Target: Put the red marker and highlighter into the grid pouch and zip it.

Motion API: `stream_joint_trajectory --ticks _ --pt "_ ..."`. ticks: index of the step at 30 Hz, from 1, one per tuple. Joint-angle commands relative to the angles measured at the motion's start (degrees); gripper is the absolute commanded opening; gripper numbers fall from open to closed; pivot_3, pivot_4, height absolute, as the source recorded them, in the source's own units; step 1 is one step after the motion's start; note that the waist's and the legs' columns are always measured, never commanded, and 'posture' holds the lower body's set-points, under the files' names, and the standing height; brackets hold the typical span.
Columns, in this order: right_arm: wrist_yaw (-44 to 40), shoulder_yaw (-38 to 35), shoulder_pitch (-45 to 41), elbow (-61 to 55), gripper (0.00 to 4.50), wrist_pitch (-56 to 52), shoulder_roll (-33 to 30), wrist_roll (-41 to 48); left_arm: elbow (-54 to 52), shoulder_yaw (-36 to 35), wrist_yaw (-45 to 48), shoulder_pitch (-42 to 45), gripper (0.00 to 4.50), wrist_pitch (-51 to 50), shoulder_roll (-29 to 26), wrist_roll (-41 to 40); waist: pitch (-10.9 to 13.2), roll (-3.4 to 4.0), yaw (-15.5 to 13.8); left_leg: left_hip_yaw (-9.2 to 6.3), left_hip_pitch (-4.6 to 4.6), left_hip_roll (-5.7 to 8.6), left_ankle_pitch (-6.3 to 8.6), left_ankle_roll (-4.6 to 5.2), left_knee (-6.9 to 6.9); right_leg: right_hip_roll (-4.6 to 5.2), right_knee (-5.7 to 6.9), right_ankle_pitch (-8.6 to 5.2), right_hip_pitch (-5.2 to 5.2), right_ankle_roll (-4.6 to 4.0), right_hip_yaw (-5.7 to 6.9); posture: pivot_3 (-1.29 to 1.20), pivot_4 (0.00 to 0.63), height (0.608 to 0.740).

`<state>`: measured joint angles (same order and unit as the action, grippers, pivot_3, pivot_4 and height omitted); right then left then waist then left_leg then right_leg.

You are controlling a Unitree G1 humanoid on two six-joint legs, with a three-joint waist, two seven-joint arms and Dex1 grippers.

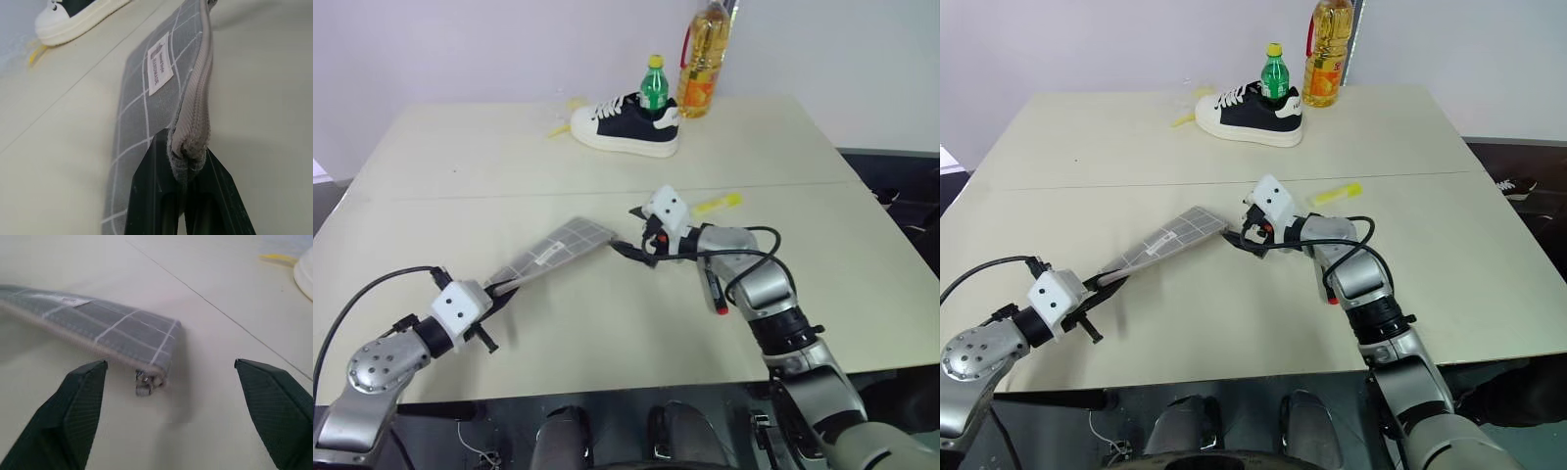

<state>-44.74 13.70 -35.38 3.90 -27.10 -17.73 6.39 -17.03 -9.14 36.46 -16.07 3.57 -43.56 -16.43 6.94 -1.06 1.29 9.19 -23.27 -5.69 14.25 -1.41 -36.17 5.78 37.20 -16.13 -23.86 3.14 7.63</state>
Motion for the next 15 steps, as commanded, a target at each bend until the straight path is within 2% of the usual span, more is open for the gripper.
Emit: stream_joint_trajectory --ticks 1,10,13,15 --pt "-1.21 1.26 -1.52 -2.05 4.03 0.88 0.30 0.27 -4.63 -2.93 0.13 -0.58 0.00 -3.37 0.58 -2.36 -0.02 -0.04 -0.05 0.00 0.00 0.00 0.00 0.00 0.00 -0.02 0.00 0.00 0.00 0.00 0.00 0.00 0.150 0.705" --pt "3.61 0.08 -3.68 3.49 4.03 -3.31 2.97 -0.25 -5.94 -3.87 0.94 0.83 0.00 -6.56 2.35 -1.91 -0.03 -0.05 -0.30 -0.01 0.00 0.00 0.00 0.00 -0.04 -0.02 -0.03 0.00 0.03 -0.02 0.00 0.00 0.150 0.705" --pt "4.52 -1.00 -4.04 4.09 3.26 -5.58 4.36 1.22 -5.75 -3.86 1.04 1.33 0.00 -6.76 3.00 -1.86 -0.04 -0.07 -0.27 -0.01 -0.01 0.00 0.00 0.00 -0.03 -0.02 -0.04 0.00 0.04 -0.02 0.00 0.00 0.150 0.705" --pt "5.08 -1.06 -3.99 3.88 2.20 -6.87 5.17 1.61 -5.53 -3.85 0.90 1.84 0.00 -6.79 3.63 -1.88 -0.07 -0.11 -0.27 -0.01 -0.01 0.00 0.00 0.00 -0.04 -0.02 -0.04 0.00 0.05 -0.02 0.00 0.00 0.150 0.705"
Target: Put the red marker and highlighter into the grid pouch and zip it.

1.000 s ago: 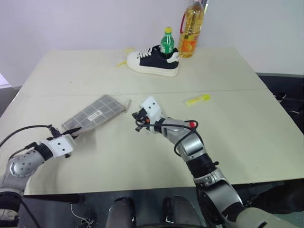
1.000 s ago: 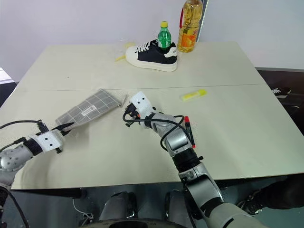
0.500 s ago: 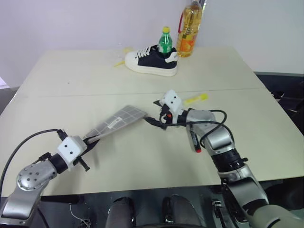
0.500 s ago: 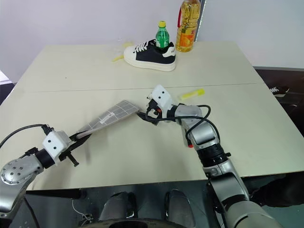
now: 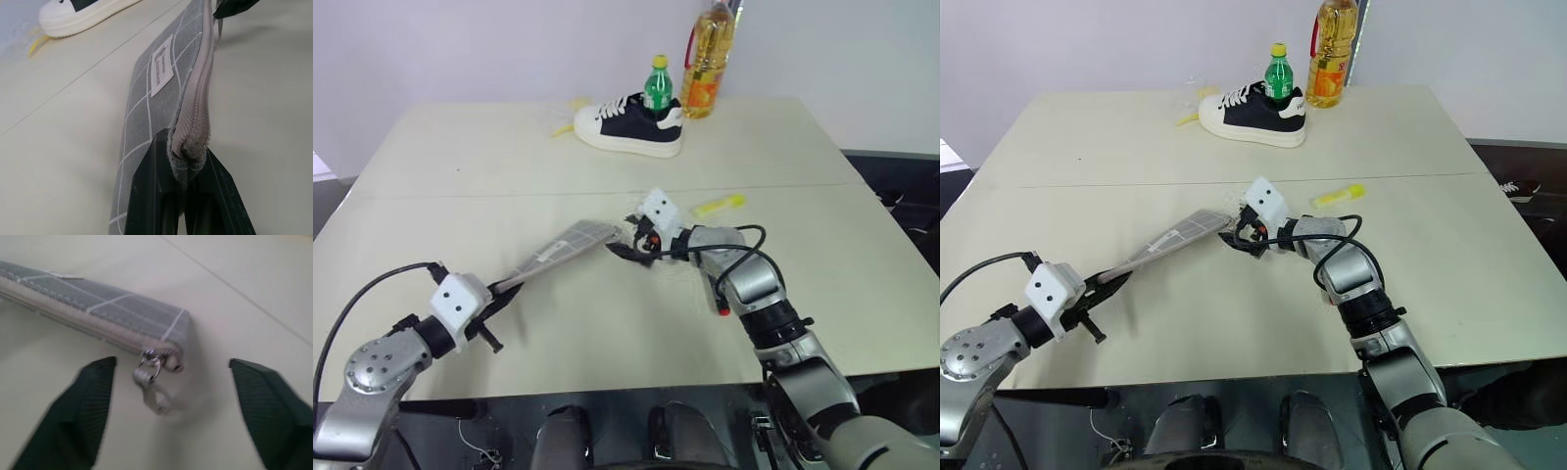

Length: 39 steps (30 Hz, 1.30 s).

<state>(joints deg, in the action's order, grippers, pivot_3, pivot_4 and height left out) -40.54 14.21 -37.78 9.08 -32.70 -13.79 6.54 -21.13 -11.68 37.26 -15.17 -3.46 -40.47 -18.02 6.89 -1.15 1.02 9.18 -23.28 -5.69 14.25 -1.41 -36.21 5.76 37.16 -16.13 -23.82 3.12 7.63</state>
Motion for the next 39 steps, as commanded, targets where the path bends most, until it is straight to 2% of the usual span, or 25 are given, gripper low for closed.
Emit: stream_joint_trajectory --ticks 1,4,5,13,19,25,33,37,39 --pt "1.07 -1.48 -1.52 -1.46 1.72 -1.57 1.43 1.45 -1.37 -1.22 0.08 1.11 0.00 0.23 0.76 -0.13 -0.02 -0.03 0.00 0.00 0.00 0.00 0.00 0.00 0.00 0.00 0.00 0.00 0.00 0.00 0.00 0.00 0.150 0.705" --pt "1.45 -1.15 -1.51 -1.84 0.09 -1.96 1.74 1.28 -1.47 -0.77 -0.02 1.39 0.00 0.17 1.32 0.49 -0.02 -0.04 0.01 -0.01 0.00 0.00 0.00 0.00 0.00 0.00 0.00 0.00 0.00 0.00 0.00 0.00 0.150 0.705" --pt "1.65 -0.96 -1.56 -2.13 0.03 -2.17 1.81 1.10 -1.65 -0.55 -0.17 1.38 0.00 0.13 1.57 0.75 -0.02 -0.04 -0.01 0.00 0.00 0.00 0.00 0.00 0.00 0.00 0.00 0.00 0.01 0.00 0.00 0.00 0.150 0.705" --pt "3.21 2.57 -3.14 -3.64 0.03 -4.01 1.47 -2.05 -2.94 6.30 -5.99 3.90 0.00 -1.42 6.63 9.37 -0.07 -0.10 -0.03 -0.01 0.00 0.01 0.00 0.00 -0.01 0.00 -0.01 0.00 0.04 0.00 0.00 0.00 0.150 0.705" --pt "2.30 4.55 -4.08 -6.05 0.03 -4.63 0.63 -3.68 -2.56 13.18 -11.55 10.36 0.00 -5.54 12.84 15.56 -0.08 -0.12 -0.19 -0.03 0.00 0.03 0.00 0.00 -0.03 0.01 -0.02 0.00 0.07 0.01 0.01 0.00 0.150 0.705" --pt "-2.03 8.71 -4.92 -11.61 0.03 -4.40 -2.63 -5.05 2.55 19.56 -15.39 18.86 0.00 -9.33 18.55 21.36 -0.09 -0.14 -0.20 -0.04 0.00 0.03 0.00 0.00 -0.04 -0.03 -0.01 0.01 0.08 0.01 0.02 0.00 0.150 0.705" --pt "-6.10 11.98 -4.17 -19.87 0.03 -7.45 -4.16 -4.18 8.00 23.46 -17.99 26.36 0.00 -10.70 23.29 25.31 -0.12 -0.19 -0.20 -0.06 0.00 0.02 -0.01 0.01 -0.05 -0.07 -0.01 0.01 0.09 0.01 0.03 0.00 0.150 0.705" --pt "-6.83 12.42 -3.59 -22.12 0.03 -8.88 -4.56 -3.63 8.52 23.45 -18.12 26.98 0.00 -10.49 24.08 25.93 -0.12 -0.19 -0.21 -0.07 0.00 0.03 -0.01 0.01 -0.08 -0.06 -0.02 0.01 0.11 0.01 0.04 0.00 0.150 0.705" --pt "-7.47 11.78 -3.48 -22.71 0.70 -9.61 -5.02 -2.83 8.51 23.11 -18.21 26.72 0.00 -10.17 23.94 26.04 -0.12 -0.19 -0.21 -0.07 0.00 0.02 -0.01 0.02 -0.08 -0.06 -0.02 0.01 0.11 0.01 0.04 0.00 0.150 0.705"
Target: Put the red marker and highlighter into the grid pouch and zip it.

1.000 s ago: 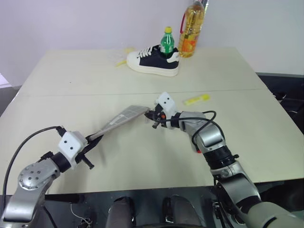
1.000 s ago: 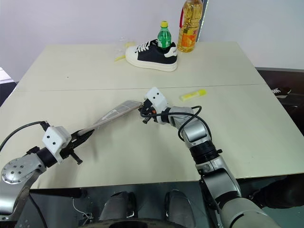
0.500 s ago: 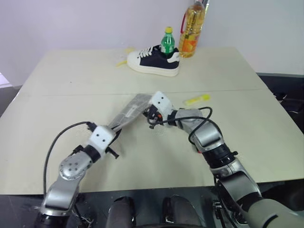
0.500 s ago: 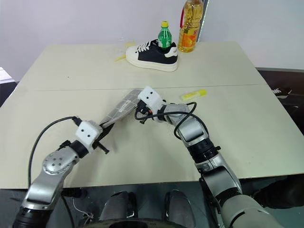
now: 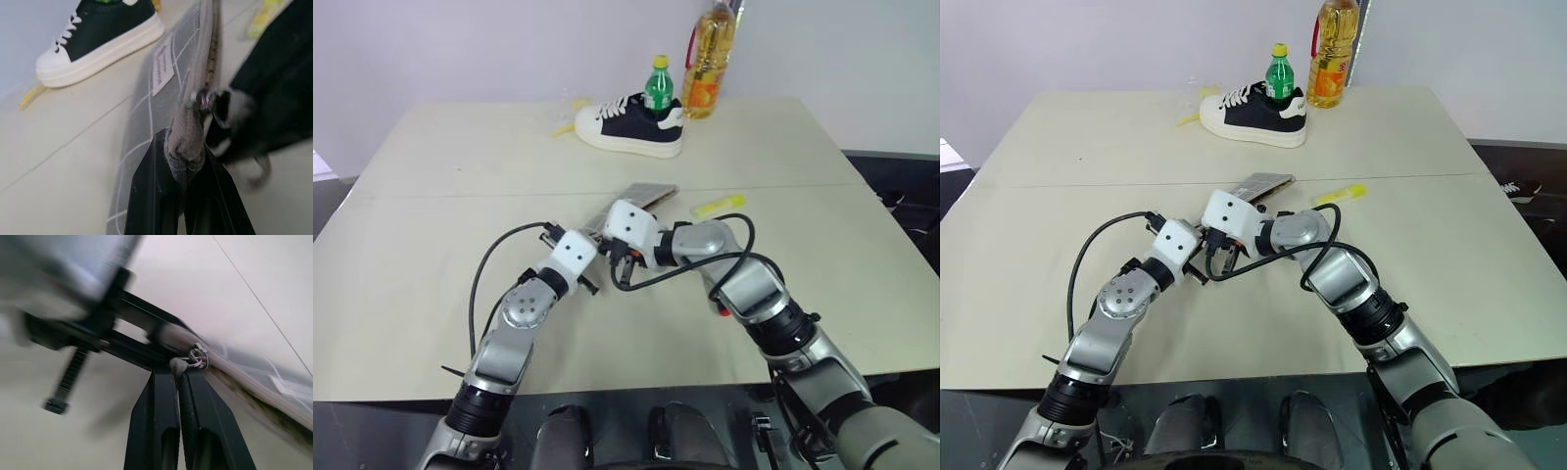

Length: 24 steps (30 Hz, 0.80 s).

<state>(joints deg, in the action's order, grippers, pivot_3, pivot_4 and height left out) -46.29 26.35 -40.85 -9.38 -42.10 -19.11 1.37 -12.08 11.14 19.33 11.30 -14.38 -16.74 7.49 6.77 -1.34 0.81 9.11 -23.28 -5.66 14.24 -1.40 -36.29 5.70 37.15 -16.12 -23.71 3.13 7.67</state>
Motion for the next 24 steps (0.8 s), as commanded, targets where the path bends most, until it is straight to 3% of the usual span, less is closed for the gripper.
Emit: stream_joint_trajectory --ticks 1,2,7,15,17,24 --pt "-2.42 -0.79 -0.33 -4.56 0.90 -0.23 -0.33 2.77 -0.59 -0.01 -0.41 0.08 0.00 0.97 0.10 0.55 0.00 0.00 0.04 0.00 0.00 0.00 0.00 0.00 0.00 0.00 0.00 0.00 0.00 0.00 0.00 0.00 0.150 0.705" --pt "-3.13 -1.18 -0.26 -4.83 1.53 0.04 -1.11 3.14 -0.68 -0.32 -0.52 -0.09 0.00 1.14 -0.03 0.54 0.00 0.00 0.02 -0.01 0.00 -0.01 0.00 0.00 0.00 -0.01 0.00 0.00 0.00 0.00 0.00 0.00 0.150 0.705" --pt "-6.34 -6.48 0.57 -4.07 3.83 3.53 -7.86 5.16 -2.67 -2.29 0.46 -2.31 0.00 2.66 -2.27 -0.07 0.00 0.00 -0.06 -0.02 0.00 0.00 0.00 0.01 -0.02 0.01 -0.04 0.00 0.03 0.00 0.02 0.00 0.150 0.705" --pt "1.07 -21.44 -0.47 4.36 3.83 -8.68 -13.56 8.13 -4.82 -6.93 1.01 -5.93 0.00 5.72 -5.20 -2.06 0.02 0.03 -0.06 -0.02 0.01 -0.01 0.00 0.00 0.00 0.03 -0.03 0.00 0.03 -0.01 0.04 0.00 0.150 0.705" --pt "3.75 -24.77 0.01 4.77 4.40 -16.87 -14.82 8.84 -4.28 -7.24 1.99 -5.83 0.00 7.01 -5.38 -3.03 0.02 0.03 -0.07 -0.02 0.01 -0.01 0.00 0.01 0.02 0.05 -0.04 0.00 0.02 -0.01 0.04 0.00 0.150 0.705" --pt "7.65 -26.30 6.69 -8.72 4.49 -36.64 -19.02 12.20 0.14 -5.53 4.38 -2.82 0.00 9.80 -5.36 -3.35 0.04 0.07 -0.20 -0.04 -0.01 0.02 0.01 0.01 0.04 0.14 -0.07 0.00 0.02 -0.01 0.09 0.00 0.150 0.705"
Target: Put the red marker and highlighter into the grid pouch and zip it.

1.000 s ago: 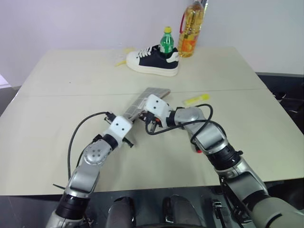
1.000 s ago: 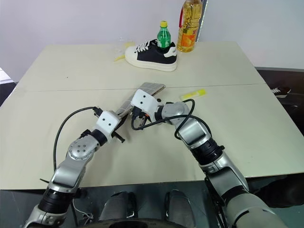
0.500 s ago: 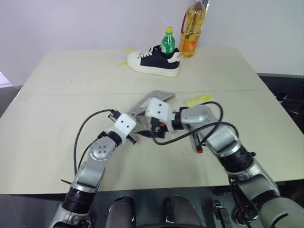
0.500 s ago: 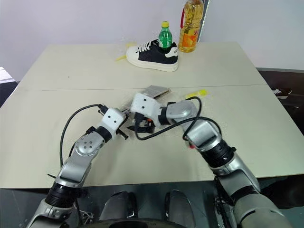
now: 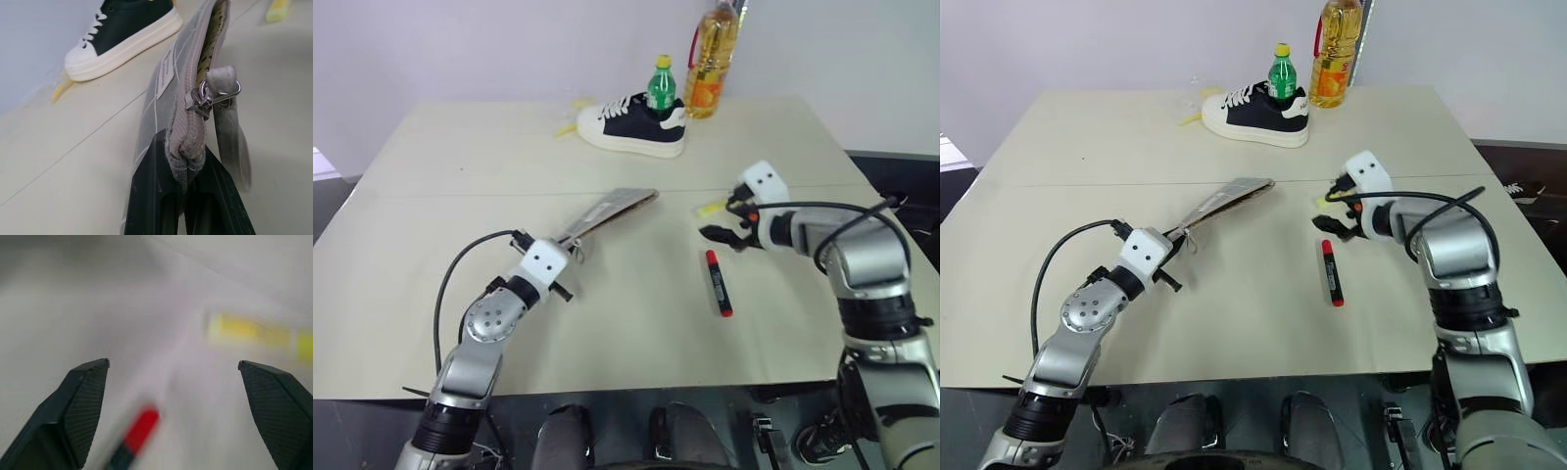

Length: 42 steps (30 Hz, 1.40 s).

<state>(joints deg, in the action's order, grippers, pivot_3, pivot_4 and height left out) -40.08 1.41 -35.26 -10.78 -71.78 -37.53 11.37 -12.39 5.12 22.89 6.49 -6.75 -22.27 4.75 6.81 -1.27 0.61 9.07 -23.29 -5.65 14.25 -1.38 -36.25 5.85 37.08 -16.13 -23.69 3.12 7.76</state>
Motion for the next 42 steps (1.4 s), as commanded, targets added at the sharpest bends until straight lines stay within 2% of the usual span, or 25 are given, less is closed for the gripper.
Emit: stream_joint_trajectory --ticks 1,4,8,9,11,17,18,20,22,24,28,34,42 --pt "2.43 -2.33 2.10 -9.71 4.49 -10.30 0.19 2.86 1.41 0.82 1.29 2.75 0.00 2.60 0.40 -0.79 0.00 0.00 0.07 0.00 -0.01 0.00 0.00 0.00 0.00 0.02 0.00 0.00 0.00 0.00 0.00 0.00 0.150 0.705" --pt "5.01 -3.67 4.79 -15.00 4.49 -18.06 1.97 4.02 3.79 1.62 2.30 4.50 0.00 3.81 0.78 -0.93 0.00 0.00 0.16 -0.03 0.00 -0.01 0.00 0.00 0.01 0.01 0.01 0.00 0.00 0.00 0.01 0.00 0.150 0.705" --pt "7.99 -4.06 8.85 -17.80 4.49 -20.69 3.45 5.29 5.57 2.18 2.78 5.94 0.00 4.85 1.36 -0.98 -0.01 -0.01 0.02 -0.04 -0.01 0.00 0.01 0.01 0.00 0.01 0.00 0.00 0.00 0.00 0.01 0.00 0.150 0.705" --pt "8.75 -3.89 9.90 -18.17 4.25 -20.72 3.58 5.55 5.90 2.26 2.82 6.25 0.00 5.00 1.52 -0.97 -0.01 -0.02 -0.03 -0.04 -0.02 0.00 0.00 0.01 0.00 0.01 0.00 0.00 0.00 0.00 0.02 0.00 0.150 0.705" --pt "10.51 -2.45 11.41 -18.71 3.68 -20.71 3.37 5.25 6.49 2.21 2.88 6.65 0.00 5.33 1.66 -0.99 0.00 -0.01 -0.01 -0.07 -0.02 0.02 0.01 0.01 0.00 0.02 -0.03 0.00 0.03 0.01 0.04 0.00 0.150 0.705" --pt "12.96 -1.92 11.69 -17.74 0.52 -20.02 4.11 5.98 6.60 1.64 2.86 6.29 0.00 5.76 1.63 -1.18 -0.01 -0.02 0.13 -0.10 -0.01 0.03 0.01 0.01 0.00 -0.03 -0.02 0.00 0.03 0.01 0.04 0.00 0.150 0.705" --pt "13.10 -1.78 11.11 -17.42 0.26 -19.32 4.07 6.07 6.49 1.47 2.79 6.05 0.00 5.81 1.56 -1.20 -0.01 -0.02 0.13 -0.11 -0.01 0.03 0.01 0.01 0.00 -0.03 -0.02 0.00 0.03 0.01 0.04 0.00 0.150 0.705" --pt "12.99 -0.53 10.22 -17.20 0.25 -15.78 2.87 6.02 6.35 1.26 2.61 5.74 0.00 5.85 1.52 -1.18 -0.01 -0.02 0.15 -0.10 -0.02 0.03 0.01 0.01 0.00 -0.02 -0.03 0.00 0.03 0.01 0.04 0.00 0.150 0.705" --pt "8.79 7.68 10.02 -19.06 0.25 4.75 -5.48 -0.40 6.07 0.73 2.35 5.30 0.00 5.95 1.35 -1.27 0.04 0.06 0.15 -0.11 -0.02 0.04 0.01 0.01 0.00 -0.02 -0.03 0.00 0.03 0.01 0.04 0.00 0.150 0.705" --pt "5.27 12.72 10.05 -18.34 0.25 22.45 -11.89 -6.28 5.81 0.45 2.28 5.08 0.00 6.00 1.25 -1.41 0.11 0.14 0.15 -0.09 -0.04 0.10 0.01 0.02 0.01 0.02 -0.06 -0.01 0.00 0.03 0.04 0.00 0.150 0.705" --pt "1.59 12.88 8.41 -12.37 0.25 38.67 -14.81 -9.47 5.42 0.42 2.44 4.81 0.00 6.25 1.20 -1.48 0.19 -0.06 0.16 -0.10 0.03 0.09 0.01 0.01 0.06 -0.03 -0.09 -0.04 0.07 0.08 0.04 0.00 0.150 0.705" --pt "-0.52 14.75 4.90 -6.00 0.25 46.80 -13.52 -14.71 4.75 0.50 2.84 4.51 0.00 6.95 1.30 -1.85 0.20 -0.07 0.08 -0.06 0.05 0.07 0.00 0.00 -0.02 -0.03 -0.07 -0.03 0.13 0.08 0.05 0.00 0.150 0.705" --pt "-2.41 17.00 2.68 -2.20 0.25 48.82 -10.77 -20.52 3.15 0.99 3.51 3.81 0.00 7.19 1.33 -2.29 0.20 -0.07 0.06 -0.04 0.06 0.06 0.00 0.00 -0.04 -0.02 -0.06 -0.03 0.14 0.07 0.05 0.00 0.150 0.705"
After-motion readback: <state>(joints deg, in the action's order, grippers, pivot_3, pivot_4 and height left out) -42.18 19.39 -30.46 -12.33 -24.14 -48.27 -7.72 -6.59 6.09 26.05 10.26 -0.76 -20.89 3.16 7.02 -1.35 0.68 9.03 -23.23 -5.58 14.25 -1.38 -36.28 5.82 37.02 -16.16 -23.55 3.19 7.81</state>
